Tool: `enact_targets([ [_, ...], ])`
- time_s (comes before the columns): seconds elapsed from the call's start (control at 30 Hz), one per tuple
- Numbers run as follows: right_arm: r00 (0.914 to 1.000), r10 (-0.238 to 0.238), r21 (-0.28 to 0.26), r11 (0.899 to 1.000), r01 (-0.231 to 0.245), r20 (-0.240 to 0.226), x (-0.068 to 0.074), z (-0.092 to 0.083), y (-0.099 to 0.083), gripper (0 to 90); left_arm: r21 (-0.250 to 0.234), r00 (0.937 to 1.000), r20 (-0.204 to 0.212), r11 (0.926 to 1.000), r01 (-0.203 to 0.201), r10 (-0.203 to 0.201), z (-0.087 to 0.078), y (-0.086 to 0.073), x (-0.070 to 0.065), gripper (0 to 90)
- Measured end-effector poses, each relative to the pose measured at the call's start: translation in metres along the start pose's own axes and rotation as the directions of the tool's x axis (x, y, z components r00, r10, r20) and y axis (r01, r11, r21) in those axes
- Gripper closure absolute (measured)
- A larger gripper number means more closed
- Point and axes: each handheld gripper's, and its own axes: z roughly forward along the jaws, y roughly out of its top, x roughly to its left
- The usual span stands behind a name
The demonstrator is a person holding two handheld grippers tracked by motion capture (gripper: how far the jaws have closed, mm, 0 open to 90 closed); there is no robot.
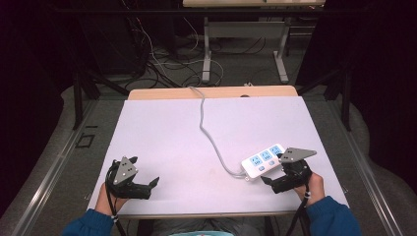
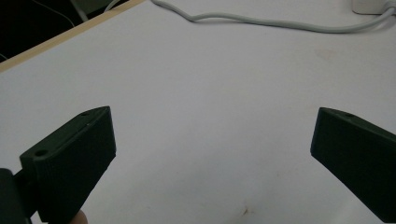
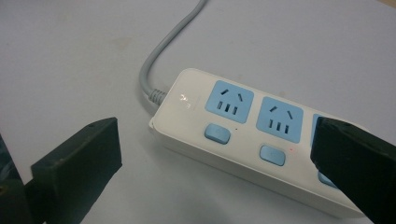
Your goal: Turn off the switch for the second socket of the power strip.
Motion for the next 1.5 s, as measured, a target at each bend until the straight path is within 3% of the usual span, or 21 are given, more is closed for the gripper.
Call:
enact_targets([
  [0.9, 0.9964, 0.053, -0.009, 0.999, -0.053, 0.065, -0.031, 0.002, 0.016, 1.6, 0.013, 1.0, -0.002, 0.9999, -0.009, 0.009, 0.003, 0.0, 0.0, 0.0],
  [1.5, 0.9958, 0.07, 0.021, 0.997, -0.071, 0.059, -0.044, 0.008, 0.022, 1.1, 0.015, 0.9996, -0.007, 0.9995, -0.026, 0.026, 0.004, 0.001, 0.0, 0.0],
])
